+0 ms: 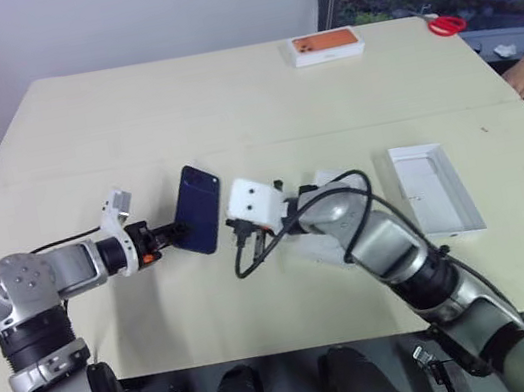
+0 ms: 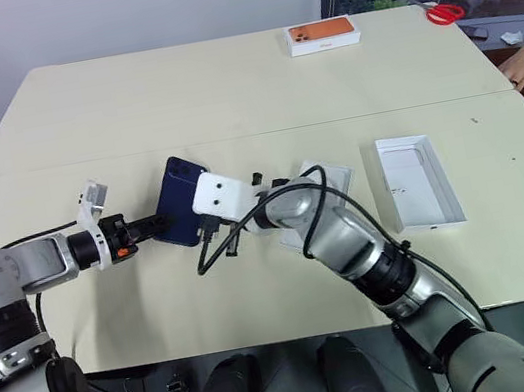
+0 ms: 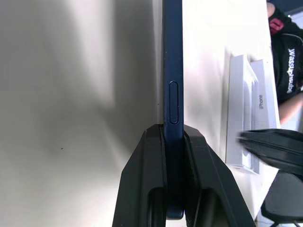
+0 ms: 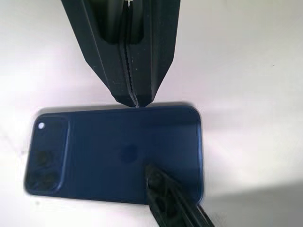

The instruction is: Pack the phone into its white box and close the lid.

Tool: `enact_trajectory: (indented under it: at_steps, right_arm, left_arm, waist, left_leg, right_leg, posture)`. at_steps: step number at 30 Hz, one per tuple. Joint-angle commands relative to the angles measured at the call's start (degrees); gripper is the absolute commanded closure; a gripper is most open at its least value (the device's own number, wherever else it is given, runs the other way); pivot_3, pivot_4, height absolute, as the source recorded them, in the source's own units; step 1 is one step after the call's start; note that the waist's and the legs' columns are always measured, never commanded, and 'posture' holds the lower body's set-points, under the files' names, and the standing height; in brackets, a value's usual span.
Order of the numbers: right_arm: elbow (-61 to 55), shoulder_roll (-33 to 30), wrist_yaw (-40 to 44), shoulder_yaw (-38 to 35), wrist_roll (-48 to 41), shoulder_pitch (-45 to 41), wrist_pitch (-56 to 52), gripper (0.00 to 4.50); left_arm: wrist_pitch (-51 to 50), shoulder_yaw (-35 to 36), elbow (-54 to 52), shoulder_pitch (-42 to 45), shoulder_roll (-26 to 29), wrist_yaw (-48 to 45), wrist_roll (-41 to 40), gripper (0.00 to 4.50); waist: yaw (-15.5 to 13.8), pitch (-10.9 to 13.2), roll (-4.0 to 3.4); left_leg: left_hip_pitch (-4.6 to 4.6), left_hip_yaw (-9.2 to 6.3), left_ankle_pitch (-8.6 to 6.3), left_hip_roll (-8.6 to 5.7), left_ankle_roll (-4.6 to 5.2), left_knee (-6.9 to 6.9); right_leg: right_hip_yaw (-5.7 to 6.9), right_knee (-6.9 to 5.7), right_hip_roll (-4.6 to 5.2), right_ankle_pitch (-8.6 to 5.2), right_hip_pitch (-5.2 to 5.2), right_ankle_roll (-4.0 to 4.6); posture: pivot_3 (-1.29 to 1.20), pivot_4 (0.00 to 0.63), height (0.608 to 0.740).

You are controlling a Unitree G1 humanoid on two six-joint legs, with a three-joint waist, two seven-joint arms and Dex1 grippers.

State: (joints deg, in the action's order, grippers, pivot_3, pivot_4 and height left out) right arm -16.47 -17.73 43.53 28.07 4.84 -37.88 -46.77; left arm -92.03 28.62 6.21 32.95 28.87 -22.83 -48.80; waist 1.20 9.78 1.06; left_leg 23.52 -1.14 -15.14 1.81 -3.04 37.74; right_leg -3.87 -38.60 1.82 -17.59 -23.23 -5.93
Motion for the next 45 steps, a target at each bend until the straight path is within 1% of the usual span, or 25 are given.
enact_trajectory:
  at_steps: [1,5,8,11,12,14,17,19,24,29,36,45]
  right_arm:
    - [-5.97,-2.88,1.21,-3.79,-2.33,0.82,-1.17,4.50]
    - [-11.00,-8.30,3.55,-8.78,-5.89,3.01,-1.71,4.50]
    - [-14.68,-14.29,6.92,-15.00,-9.88,6.24,-0.77,4.50]
    - [-16.29,-19.14,9.08,-22.16,-14.04,10.82,-0.84,4.50]
    - [-15.95,-21.45,9.43,-24.91,-14.42,13.38,-0.69,4.50]
    - [-15.47,-24.48,9.45,-28.00,-15.00,16.73,-0.17,4.50]
    - [-14.66,-28.63,9.45,-34.26,-15.94,22.99,0.76,4.50]
    - [-14.63,-30.39,9.39,-36.87,-16.53,26.03,1.40,4.50]
    - [-14.54,-32.71,8.81,-41.00,-17.64,30.36,2.41,4.50]
    - [-14.67,-34.05,8.51,-43.42,-18.76,32.48,2.88,4.50]
    - [-15.49,-35.01,8.06,-44.55,-19.97,34.60,2.75,4.50]
    - [-15.96,-35.91,8.49,-44.67,-22.65,35.48,2.74,4.50]
  left_arm:
    - [-0.47,1.96,-0.39,0.94,0.12,0.48,-1.51,4.45]
    - [-0.47,3.76,-0.96,2.58,-1.74,1.13,-4.61,4.45]
    - [-0.47,2.62,-5.74,3.66,-4.93,3.06,-8.90,4.45]
    - [-0.47,1.75,-9.76,4.86,-11.65,7.86,-14.17,4.45]
    - [-0.47,1.10,-10.89,5.48,-15.37,10.20,-16.01,4.45]
    - [-0.47,0.28,-12.19,5.98,-19.89,14.04,-18.74,4.45]
    - [-0.47,-1.35,-10.28,7.99,-29.03,21.46,-19.56,4.45]
    - [-0.47,-2.32,-8.77,8.99,-32.09,24.48,-19.47,4.45]
    - [-0.47,-3.63,-2.85,11.14,-35.17,29.17,-20.16,4.45]
    - [-0.47,-8.16,2.06,11.68,-35.07,32.73,-20.57,4.45]
    - [-0.47,-11.77,3.66,10.56,-34.69,35.86,-22.41,4.45]
    - [-0.47,-11.46,3.25,9.94,-36.39,39.77,-21.78,4.45]
  waist:
    - [-0.03,0.00,0.00]
    - [-0.08,0.03,0.03]
    - [-0.61,0.07,0.09]
    - [-0.61,0.09,0.12]
    - [-0.67,0.09,0.13]
    - [-0.72,0.12,0.17]
    - [-0.55,0.13,0.20]
    - [-0.40,0.14,0.20]
    - [-0.12,0.14,0.18]
    - [-0.61,0.16,0.21]
    - [-0.66,0.17,0.22]
    - [-0.65,0.17,0.22]
  left_leg:
    - [0.00,0.00,0.00,0.00,0.00,0.00]
    - [0.00,0.00,0.00,0.00,0.00,-0.02]
    - [0.09,-0.06,0.00,-0.02,0.00,-0.02]
    - [0.13,-0.10,0.00,-0.06,0.01,-0.01]
    - [0.13,-0.10,0.00,-0.06,0.01,-0.01]
    - [0.12,-0.16,-0.01,-0.11,0.02,0.03]
    - [0.09,-0.14,-0.02,-0.25,0.05,0.07]
    - [0.05,-0.17,-0.04,-0.25,0.09,0.11]
    - [-0.09,-0.19,-0.06,-0.10,0.11,0.04]
    - [-0.07,-0.20,-0.05,-0.12,0.10,0.06]
    - [-0.04,-0.21,-0.04,-0.13,0.09,0.10]
    - [-0.04,-0.20,-0.04,-0.13,0.09,0.10]
  right_leg:
    - [0.00,0.01,0.00,0.00,0.00,0.00]
    - [0.00,0.04,0.00,0.00,0.01,0.00]
    - [0.07,0.15,0.03,0.00,0.03,0.00]
    - [0.12,0.33,0.18,0.00,0.15,-0.01]
    - [0.12,0.36,0.22,0.01,0.19,-0.01]
    - [0.19,0.46,0.30,0.01,0.33,-0.02]
    - [0.19,0.48,0.32,0.01,0.39,-0.03]
    - [0.19,0.48,0.22,0.01,0.46,-0.04]
    - [0.10,0.43,-0.12,0.01,0.45,-0.03]
    - [0.10,0.46,-0.11,0.01,0.47,-0.03]
    - [0.11,0.47,-0.09,0.01,0.48,-0.03]
    - [0.12,0.46,-0.10,0.00,0.49,-0.03]
  posture:
    - [0.00,0.150,0.726]
    - [0.00,0.150,0.726]
    - [0.00,0.150,0.726]
    - [0.00,0.150,0.726]
    - [0.00,0.150,0.726]
    - [0.00,0.150,0.726]
    - [0.00,0.150,0.726]
    - [0.00,0.150,0.726]
    - [0.00,0.150,0.726]
    - [0.00,0.150,0.726]
    - [0.00,0.150,0.726]
    - [0.00,0.150,0.726]
